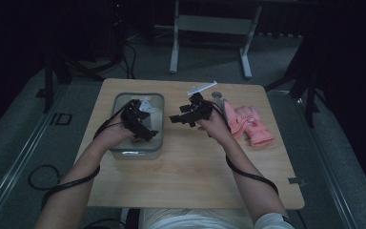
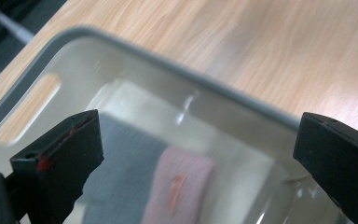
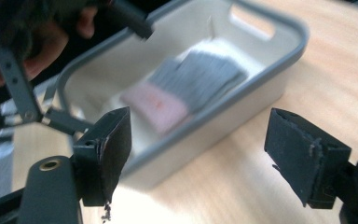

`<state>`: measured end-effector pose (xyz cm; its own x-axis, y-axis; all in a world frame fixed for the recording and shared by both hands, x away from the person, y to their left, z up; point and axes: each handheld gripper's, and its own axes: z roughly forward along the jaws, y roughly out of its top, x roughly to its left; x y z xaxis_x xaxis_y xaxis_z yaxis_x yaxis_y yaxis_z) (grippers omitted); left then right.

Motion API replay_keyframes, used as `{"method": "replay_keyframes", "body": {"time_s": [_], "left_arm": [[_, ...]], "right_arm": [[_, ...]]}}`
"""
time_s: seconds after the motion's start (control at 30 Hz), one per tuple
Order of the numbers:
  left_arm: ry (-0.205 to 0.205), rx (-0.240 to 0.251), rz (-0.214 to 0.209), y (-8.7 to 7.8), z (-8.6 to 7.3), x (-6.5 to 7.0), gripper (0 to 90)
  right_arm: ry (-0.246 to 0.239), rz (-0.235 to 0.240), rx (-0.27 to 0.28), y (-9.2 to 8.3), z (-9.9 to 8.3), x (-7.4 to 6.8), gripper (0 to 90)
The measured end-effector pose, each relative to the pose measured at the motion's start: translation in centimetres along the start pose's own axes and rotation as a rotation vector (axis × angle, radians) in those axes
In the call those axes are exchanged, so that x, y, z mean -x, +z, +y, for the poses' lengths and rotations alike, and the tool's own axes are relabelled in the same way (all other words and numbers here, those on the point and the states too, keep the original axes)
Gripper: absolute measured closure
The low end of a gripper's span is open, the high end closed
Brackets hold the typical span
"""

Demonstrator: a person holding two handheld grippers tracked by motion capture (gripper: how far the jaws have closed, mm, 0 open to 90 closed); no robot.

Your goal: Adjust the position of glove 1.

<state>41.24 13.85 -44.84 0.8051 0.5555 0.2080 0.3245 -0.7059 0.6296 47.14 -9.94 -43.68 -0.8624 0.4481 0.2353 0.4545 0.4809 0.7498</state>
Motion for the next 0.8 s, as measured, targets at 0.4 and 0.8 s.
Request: {"method": "replay_keyframes", "body": {"time_s": [0.4,0.8], "left_arm": [[0.081,0.039,-0.119,1.6,2.4,4.8,1.0],[0.094,0.053,-0.121,2.6,3.9,9.0,1.1]], "right_arm": [[0.01,-0.041,-0.049,-1.8,-3.7,1.5,13.7],[0.029,-0.174,0.034,-6.6,-6.5,3.1,17.1]]}}
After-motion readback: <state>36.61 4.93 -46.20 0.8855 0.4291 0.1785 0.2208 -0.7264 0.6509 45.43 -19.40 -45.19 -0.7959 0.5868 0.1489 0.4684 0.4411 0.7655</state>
